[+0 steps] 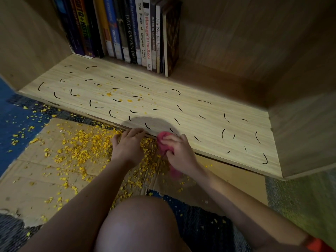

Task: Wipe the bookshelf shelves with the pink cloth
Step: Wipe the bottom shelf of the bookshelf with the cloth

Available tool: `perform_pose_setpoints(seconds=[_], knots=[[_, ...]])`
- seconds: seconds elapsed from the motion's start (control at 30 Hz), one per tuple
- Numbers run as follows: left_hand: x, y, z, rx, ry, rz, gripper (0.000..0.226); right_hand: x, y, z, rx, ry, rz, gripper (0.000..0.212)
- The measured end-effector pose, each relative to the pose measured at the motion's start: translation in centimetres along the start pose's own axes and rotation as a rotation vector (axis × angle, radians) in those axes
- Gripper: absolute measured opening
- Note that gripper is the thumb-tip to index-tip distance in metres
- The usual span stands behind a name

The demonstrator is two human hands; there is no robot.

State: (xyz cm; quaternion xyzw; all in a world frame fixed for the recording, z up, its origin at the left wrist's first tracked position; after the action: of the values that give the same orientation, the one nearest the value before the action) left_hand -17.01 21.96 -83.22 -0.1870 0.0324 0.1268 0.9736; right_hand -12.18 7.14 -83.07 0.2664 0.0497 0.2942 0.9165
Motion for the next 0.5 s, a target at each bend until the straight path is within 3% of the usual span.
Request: perform_pose_setpoints(seconds=[0.2, 0.33, 0.5], knots=[[0.4, 0.4, 0.4, 0.009, -0.034, 0.04, 0.063, 2.0, 0.1, 1.6, 0.085, -0.15, -0.031, 0.043], [1.3, 1.0, 1.1, 0.03, -0.057, 0.076, 0.06, 5.1, 0.1, 1.8, 0.054, -0.026, -0.088, 0.043], [1.3, 2.1, 1.0, 0.079, -0.047, 0.07, 0.057, 6.9, 2.0, 0.1, -0.023, 0.064, -0.017, 0.041]])
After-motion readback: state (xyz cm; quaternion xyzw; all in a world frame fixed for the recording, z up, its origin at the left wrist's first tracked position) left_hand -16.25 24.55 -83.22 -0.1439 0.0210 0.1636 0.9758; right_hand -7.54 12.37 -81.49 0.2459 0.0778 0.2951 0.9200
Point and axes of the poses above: each hand's wrist, its own x-axis towards the middle knuckle, its own z-axis out of the back of the hand, y = z × x, the point moved 3 cm from there along x, towards the middle knuckle, and after that the axes turned 4 degrees about -z, right-handed, at the moved point
